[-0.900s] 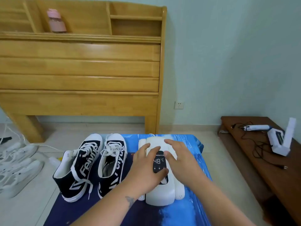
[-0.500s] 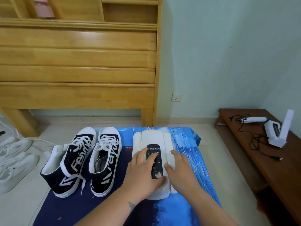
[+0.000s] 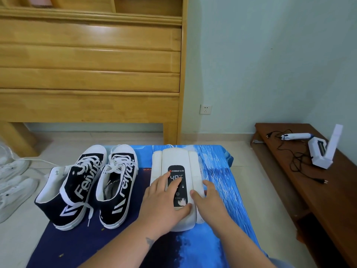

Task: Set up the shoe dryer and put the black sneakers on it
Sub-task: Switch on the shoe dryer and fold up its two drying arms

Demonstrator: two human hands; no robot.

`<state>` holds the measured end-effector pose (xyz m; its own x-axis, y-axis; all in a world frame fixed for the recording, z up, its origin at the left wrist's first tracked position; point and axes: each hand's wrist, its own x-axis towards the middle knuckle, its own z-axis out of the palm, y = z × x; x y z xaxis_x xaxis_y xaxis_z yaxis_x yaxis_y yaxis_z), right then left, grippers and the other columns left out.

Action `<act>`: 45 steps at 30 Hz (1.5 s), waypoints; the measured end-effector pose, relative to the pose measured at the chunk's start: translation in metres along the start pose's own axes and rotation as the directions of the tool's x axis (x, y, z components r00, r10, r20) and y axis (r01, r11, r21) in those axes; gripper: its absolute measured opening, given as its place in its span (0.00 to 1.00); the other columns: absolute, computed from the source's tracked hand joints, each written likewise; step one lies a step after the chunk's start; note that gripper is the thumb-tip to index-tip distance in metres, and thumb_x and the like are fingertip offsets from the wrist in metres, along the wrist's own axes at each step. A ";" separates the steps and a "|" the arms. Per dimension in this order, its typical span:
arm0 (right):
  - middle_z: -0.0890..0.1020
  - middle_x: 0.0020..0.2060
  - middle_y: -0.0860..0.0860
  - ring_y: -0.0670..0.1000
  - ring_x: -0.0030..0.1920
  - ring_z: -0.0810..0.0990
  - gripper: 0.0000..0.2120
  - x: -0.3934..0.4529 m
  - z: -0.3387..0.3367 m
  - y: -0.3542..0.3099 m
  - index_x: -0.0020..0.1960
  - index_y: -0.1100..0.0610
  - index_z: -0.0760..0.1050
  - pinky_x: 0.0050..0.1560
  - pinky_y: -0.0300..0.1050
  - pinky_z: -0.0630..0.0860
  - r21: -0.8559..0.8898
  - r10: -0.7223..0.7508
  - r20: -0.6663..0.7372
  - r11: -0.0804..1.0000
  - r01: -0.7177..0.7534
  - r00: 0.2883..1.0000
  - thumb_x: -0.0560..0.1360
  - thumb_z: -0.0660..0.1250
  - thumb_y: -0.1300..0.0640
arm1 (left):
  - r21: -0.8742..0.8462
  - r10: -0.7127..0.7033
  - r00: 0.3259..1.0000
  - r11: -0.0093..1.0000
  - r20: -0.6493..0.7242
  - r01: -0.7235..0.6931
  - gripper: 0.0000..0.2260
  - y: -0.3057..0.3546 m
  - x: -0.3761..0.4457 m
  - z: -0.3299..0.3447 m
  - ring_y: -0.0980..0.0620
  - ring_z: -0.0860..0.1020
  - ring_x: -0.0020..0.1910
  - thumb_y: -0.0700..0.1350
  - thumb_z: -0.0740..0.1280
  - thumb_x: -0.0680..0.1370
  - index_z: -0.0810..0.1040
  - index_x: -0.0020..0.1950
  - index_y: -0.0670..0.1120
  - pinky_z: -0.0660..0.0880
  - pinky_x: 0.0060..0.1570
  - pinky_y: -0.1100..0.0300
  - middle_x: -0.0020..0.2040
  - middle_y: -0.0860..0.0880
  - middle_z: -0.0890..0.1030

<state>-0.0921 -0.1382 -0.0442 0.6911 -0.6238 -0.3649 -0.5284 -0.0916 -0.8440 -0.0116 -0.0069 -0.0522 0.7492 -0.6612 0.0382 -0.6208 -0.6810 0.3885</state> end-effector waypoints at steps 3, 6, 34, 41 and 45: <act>0.71 0.67 0.55 0.55 0.63 0.75 0.29 0.000 0.000 -0.001 0.76 0.50 0.59 0.65 0.53 0.73 0.048 0.027 0.013 0.998 -0.027 1.000 0.78 0.66 0.51 | 0.001 -0.001 1.000 1.000 0.004 0.001 0.38 0.000 0.001 -0.001 0.54 0.51 0.75 0.73 0.51 0.66 0.55 0.74 0.61 0.53 0.73 0.55 0.77 0.56 0.51; 0.71 0.66 0.56 0.55 0.61 0.76 0.29 0.001 0.000 -0.002 0.75 0.50 0.60 0.64 0.55 0.75 0.093 0.036 0.020 0.995 -0.038 0.999 0.78 0.67 0.51 | -0.002 -0.003 1.000 1.000 0.011 0.003 0.38 0.000 0.001 -0.001 0.54 0.52 0.75 0.72 0.52 0.65 0.56 0.74 0.61 0.53 0.73 0.55 0.77 0.56 0.52; 0.77 0.57 0.53 0.48 0.48 0.80 0.21 0.004 0.002 -0.001 0.67 0.49 0.67 0.35 0.39 0.74 0.174 0.021 -0.004 0.985 -0.020 1.000 0.77 0.68 0.55 | 0.011 -0.061 0.991 0.998 0.117 0.060 0.38 0.004 0.006 -0.009 0.52 0.53 0.74 0.72 0.56 0.65 0.56 0.73 0.62 0.55 0.72 0.52 0.77 0.55 0.53; 0.76 0.58 0.54 0.51 0.50 0.81 0.22 0.004 0.001 -0.001 0.68 0.49 0.67 0.39 0.42 0.77 0.170 0.026 -0.004 0.985 -0.025 1.000 0.76 0.68 0.55 | 0.009 -0.060 0.990 0.998 0.126 0.059 0.38 0.005 0.006 -0.011 0.51 0.53 0.74 0.72 0.58 0.66 0.56 0.73 0.61 0.55 0.72 0.52 0.77 0.55 0.54; 0.78 0.57 0.53 0.50 0.50 0.81 0.21 0.002 0.000 -0.002 0.68 0.49 0.67 0.41 0.43 0.79 0.178 0.031 -0.002 0.984 -0.030 1.000 0.77 0.68 0.56 | 0.005 -0.061 0.989 0.998 0.135 0.061 0.38 0.006 0.006 -0.011 0.51 0.52 0.75 0.71 0.58 0.66 0.56 0.74 0.61 0.54 0.72 0.51 0.77 0.55 0.53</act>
<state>-0.0896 -0.1399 -0.0433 0.6733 -0.6280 -0.3902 -0.4527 0.0671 -0.8891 -0.0079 -0.0112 -0.0392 0.7477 -0.6549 -0.1100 -0.5752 -0.7215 0.3855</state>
